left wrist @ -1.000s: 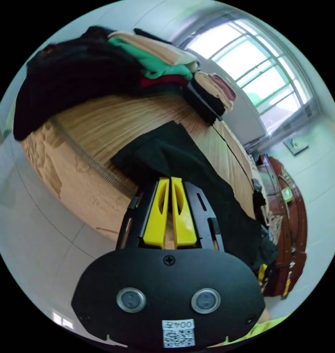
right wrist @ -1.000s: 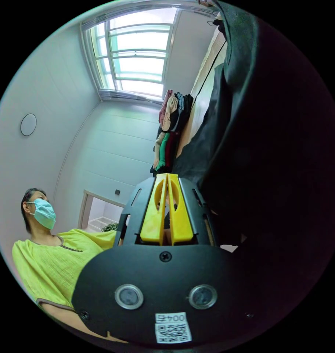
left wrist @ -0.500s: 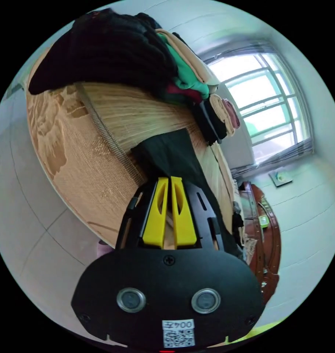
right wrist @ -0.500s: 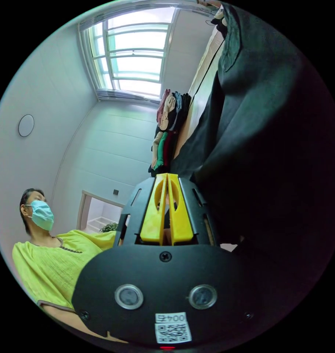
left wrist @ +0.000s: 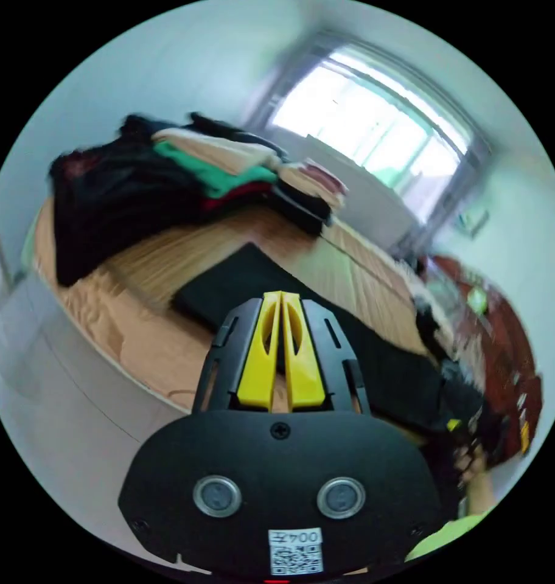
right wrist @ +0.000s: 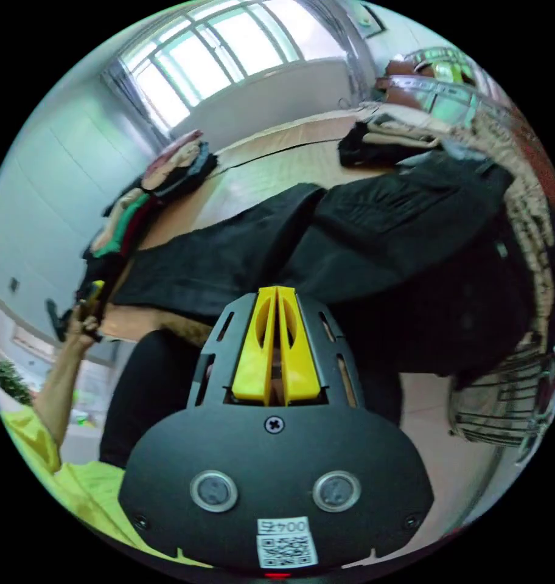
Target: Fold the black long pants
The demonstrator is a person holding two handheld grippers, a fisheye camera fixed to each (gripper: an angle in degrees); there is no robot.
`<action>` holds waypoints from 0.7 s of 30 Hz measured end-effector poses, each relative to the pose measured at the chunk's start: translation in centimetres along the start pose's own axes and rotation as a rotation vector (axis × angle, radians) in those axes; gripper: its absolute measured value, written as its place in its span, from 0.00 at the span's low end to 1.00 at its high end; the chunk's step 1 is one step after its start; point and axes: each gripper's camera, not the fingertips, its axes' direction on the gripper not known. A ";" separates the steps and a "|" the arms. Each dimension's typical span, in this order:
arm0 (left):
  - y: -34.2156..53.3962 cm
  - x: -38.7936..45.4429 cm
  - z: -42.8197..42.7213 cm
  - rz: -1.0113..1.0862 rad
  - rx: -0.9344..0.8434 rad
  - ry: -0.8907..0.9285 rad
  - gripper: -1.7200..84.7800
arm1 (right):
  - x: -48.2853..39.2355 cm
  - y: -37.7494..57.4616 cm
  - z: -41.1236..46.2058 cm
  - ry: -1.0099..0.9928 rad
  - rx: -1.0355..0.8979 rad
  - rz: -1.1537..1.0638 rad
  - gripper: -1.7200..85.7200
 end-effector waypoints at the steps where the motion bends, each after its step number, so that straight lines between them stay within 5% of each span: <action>1: 1.5 4.1 1.9 0.154 -0.029 -0.021 0.03 | -0.2 -0.2 -0.4 0.067 0.009 -0.005 0.05; 5: 9.8 16.3 9.1 0.657 -0.057 -0.105 0.03 | 0.1 -0.8 -1.2 0.413 0.039 -0.080 0.10; 8: 16.3 18.7 15.6 0.829 -0.170 -0.123 0.02 | 1.4 0.1 1.2 0.455 -0.037 -0.120 0.11; 10: 20.3 17.8 19.7 0.893 -0.291 -0.174 0.02 | 2.0 0.6 3.7 0.451 -0.180 -0.174 0.11; 14: 25.7 12.7 21.5 0.833 -0.211 -0.150 0.02 | 3.3 1.0 4.2 0.414 -0.191 -0.194 0.11; 21: 28.7 6.5 23.7 0.859 -0.238 -0.117 0.02 | 12.2 2.8 0.6 0.195 0.008 0.131 0.16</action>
